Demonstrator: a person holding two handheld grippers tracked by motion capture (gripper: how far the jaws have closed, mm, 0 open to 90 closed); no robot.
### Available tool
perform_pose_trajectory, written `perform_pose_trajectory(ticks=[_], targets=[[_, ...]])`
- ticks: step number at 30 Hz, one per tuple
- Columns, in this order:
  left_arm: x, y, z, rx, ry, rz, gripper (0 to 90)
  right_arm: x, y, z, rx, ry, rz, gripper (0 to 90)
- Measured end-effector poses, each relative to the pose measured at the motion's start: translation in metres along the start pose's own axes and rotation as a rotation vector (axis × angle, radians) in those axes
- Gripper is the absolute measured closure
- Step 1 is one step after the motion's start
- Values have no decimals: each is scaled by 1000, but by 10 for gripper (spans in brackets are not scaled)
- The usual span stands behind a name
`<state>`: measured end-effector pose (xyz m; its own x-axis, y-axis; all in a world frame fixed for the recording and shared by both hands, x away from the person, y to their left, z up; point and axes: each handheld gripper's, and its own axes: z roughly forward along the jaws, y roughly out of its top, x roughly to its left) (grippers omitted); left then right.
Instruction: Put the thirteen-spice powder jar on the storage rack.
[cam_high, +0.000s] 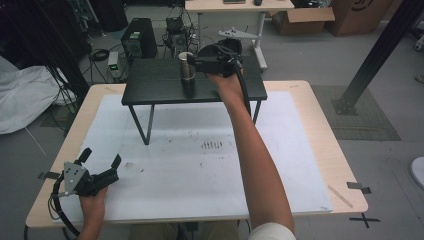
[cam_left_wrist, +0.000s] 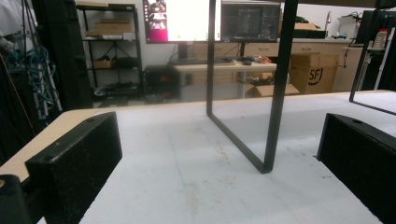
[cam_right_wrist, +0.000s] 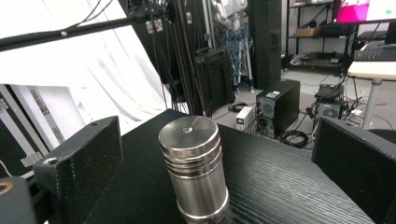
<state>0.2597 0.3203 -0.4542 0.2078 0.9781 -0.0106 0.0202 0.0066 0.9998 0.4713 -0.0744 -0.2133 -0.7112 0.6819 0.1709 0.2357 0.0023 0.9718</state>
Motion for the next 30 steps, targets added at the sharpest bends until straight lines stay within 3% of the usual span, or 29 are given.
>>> perform_pose_trajectory(ticks=[5,12,30], targets=[[0,0,0,1,0,0,4,-3,0,-16,-47,-31,-31,11],[0,0,0,1,-1,0,4,-6,-5,-35,-71,-51,-53,0],[0,0,0,-1,-2,-1,4,2,-21,-93,-146,-58,-116,0]])
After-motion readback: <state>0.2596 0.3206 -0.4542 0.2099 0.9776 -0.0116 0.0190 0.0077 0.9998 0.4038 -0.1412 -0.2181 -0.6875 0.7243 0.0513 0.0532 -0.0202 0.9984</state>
